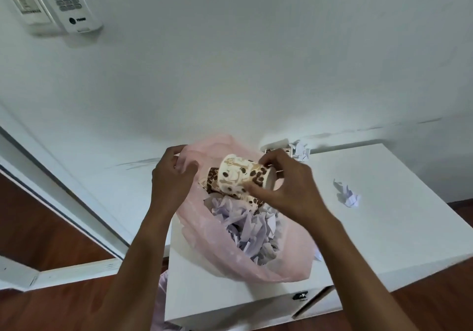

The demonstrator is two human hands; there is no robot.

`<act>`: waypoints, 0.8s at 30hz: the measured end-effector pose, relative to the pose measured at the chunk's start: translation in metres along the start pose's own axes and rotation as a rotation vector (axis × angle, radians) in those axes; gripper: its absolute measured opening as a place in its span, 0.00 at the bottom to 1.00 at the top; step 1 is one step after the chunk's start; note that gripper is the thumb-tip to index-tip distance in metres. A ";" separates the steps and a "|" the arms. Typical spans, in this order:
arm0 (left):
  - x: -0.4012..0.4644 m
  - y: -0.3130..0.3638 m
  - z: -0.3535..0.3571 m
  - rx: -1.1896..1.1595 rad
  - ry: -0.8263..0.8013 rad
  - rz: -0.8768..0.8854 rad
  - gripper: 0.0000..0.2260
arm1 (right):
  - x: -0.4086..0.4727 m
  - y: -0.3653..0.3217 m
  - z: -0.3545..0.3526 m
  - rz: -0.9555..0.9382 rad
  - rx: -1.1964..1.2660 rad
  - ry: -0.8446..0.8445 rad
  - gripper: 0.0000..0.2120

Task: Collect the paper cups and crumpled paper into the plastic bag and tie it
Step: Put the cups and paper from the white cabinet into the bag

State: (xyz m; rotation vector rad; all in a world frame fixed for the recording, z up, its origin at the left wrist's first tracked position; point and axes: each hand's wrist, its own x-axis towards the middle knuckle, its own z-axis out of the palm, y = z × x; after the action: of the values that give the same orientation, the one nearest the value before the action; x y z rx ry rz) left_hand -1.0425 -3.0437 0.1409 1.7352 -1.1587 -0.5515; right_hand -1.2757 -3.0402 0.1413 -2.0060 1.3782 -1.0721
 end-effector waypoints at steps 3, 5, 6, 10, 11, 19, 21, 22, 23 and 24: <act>0.000 -0.001 0.002 -0.008 0.003 0.002 0.14 | -0.001 0.011 0.031 0.022 -0.021 -0.162 0.22; 0.000 -0.002 0.002 -0.014 0.007 0.007 0.14 | -0.002 0.023 0.050 -0.017 -0.110 -0.284 0.22; 0.000 -0.002 0.002 -0.015 0.008 0.013 0.14 | -0.002 0.030 0.058 -0.040 -0.152 -0.308 0.23; 0.000 -0.001 0.005 -0.034 0.009 0.027 0.14 | 0.000 0.044 0.069 -0.057 -0.243 -0.250 0.24; 0.001 0.000 0.006 -0.039 0.011 0.029 0.14 | 0.001 0.046 0.068 -0.067 -0.242 -0.239 0.25; 0.007 -0.005 0.012 -0.149 0.057 -0.035 0.14 | 0.021 0.046 0.006 -0.060 0.033 0.164 0.05; 0.008 -0.007 0.012 -0.142 0.066 -0.039 0.14 | 0.036 0.058 -0.007 -0.009 0.025 0.315 0.01; 0.009 -0.007 0.012 -0.138 0.067 -0.039 0.14 | 0.045 0.065 -0.013 0.033 0.012 0.345 0.01; 0.010 -0.008 0.012 -0.132 0.066 -0.038 0.15 | 0.057 0.080 -0.017 0.085 -0.014 0.337 0.01; 0.010 -0.009 0.012 -0.126 0.066 -0.035 0.15 | 0.069 0.096 -0.018 0.150 -0.049 0.289 0.03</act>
State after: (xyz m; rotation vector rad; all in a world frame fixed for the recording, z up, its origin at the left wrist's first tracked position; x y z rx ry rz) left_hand -1.0431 -3.0571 0.1286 1.6561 -1.0282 -0.5719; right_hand -1.3298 -3.1399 0.1033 -1.7978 1.6869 -1.3081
